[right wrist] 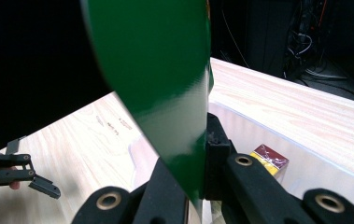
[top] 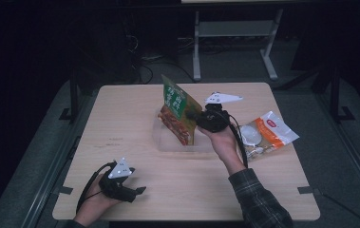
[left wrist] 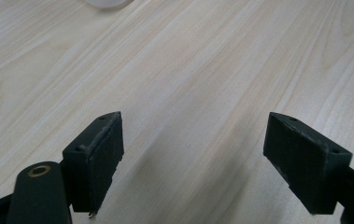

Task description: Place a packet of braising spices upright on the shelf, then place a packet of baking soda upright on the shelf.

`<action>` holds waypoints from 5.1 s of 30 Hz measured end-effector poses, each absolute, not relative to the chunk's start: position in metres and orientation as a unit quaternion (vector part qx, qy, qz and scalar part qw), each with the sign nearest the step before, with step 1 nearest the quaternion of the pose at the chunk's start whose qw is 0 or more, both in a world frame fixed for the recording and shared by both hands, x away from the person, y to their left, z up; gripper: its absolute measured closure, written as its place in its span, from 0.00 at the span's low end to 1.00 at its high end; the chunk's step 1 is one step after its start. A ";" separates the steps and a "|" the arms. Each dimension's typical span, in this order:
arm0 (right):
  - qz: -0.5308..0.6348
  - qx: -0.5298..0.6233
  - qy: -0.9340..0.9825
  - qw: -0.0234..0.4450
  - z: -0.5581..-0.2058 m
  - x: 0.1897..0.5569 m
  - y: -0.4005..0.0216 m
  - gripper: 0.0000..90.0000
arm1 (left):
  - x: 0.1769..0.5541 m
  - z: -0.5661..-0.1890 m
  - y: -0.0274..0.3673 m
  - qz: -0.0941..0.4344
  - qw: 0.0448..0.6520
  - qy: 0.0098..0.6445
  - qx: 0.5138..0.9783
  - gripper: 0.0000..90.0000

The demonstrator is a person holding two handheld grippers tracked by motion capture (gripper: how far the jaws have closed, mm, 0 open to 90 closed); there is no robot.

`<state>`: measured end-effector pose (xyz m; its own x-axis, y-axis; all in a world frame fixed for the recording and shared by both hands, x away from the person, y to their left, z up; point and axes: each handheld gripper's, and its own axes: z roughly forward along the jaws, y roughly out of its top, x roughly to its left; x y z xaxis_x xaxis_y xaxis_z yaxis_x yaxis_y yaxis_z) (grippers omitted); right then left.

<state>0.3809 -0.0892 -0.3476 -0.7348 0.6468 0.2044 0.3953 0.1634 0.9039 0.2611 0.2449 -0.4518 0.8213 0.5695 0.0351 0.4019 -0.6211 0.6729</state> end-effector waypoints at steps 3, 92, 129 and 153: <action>0.545 0.349 0.754 0.114 -0.349 0.382 -0.086 1.00 | 0.261 -0.452 0.244 0.124 0.339 0.271 0.892 0.22; 0.345 0.319 0.880 0.074 -0.425 0.300 -0.163 0.42 | 0.259 -0.454 0.239 0.108 0.344 0.259 0.896 0.20; 0.337 0.454 0.804 0.180 -0.435 0.384 -0.245 0.80 | 0.260 -0.458 0.236 0.103 0.334 0.256 0.901 0.20; 0.295 0.391 0.856 0.165 -0.442 0.342 -0.234 1.00 | 0.259 -0.457 0.235 0.102 0.332 0.253 0.903 0.20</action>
<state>0.3420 -0.2338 -0.4420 -0.6391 0.7674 -0.0522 0.5725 0.5200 0.6339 0.2586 0.2351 -0.4572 0.8509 0.5251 0.0168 0.3895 -0.6520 0.6505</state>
